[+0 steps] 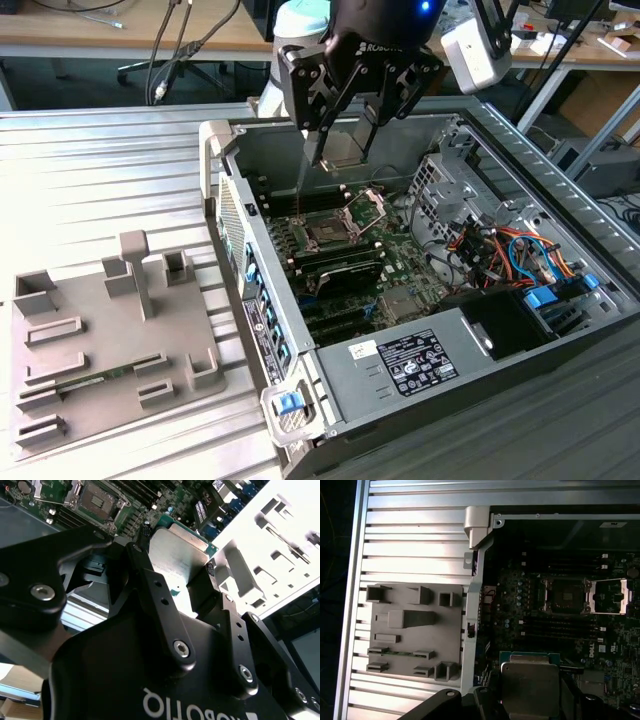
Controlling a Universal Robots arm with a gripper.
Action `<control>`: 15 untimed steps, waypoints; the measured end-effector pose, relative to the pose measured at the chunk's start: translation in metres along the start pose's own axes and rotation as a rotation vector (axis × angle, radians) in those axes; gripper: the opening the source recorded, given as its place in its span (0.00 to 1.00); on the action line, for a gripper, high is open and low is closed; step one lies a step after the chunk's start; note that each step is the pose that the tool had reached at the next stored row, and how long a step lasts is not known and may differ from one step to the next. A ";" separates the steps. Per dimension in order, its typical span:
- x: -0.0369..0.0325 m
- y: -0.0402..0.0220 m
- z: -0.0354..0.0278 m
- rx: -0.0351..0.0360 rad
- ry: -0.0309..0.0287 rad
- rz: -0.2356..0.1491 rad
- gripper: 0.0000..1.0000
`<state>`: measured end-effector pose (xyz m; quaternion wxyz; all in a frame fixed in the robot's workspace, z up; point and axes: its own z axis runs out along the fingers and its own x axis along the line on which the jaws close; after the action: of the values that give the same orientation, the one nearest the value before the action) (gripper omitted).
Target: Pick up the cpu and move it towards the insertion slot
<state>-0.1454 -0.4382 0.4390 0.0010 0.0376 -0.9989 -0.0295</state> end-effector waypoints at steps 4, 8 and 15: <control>-0.0045 -0.0001 0.0010 0.0001 0.0000 0.000 0.55; -0.0080 -0.0003 0.0016 0.0001 0.0000 0.000 0.55; -0.0141 -0.0005 0.0027 0.0001 0.0000 0.000 0.55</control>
<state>-0.1313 -0.4374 0.4363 0.0010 0.0376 -0.9989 -0.0295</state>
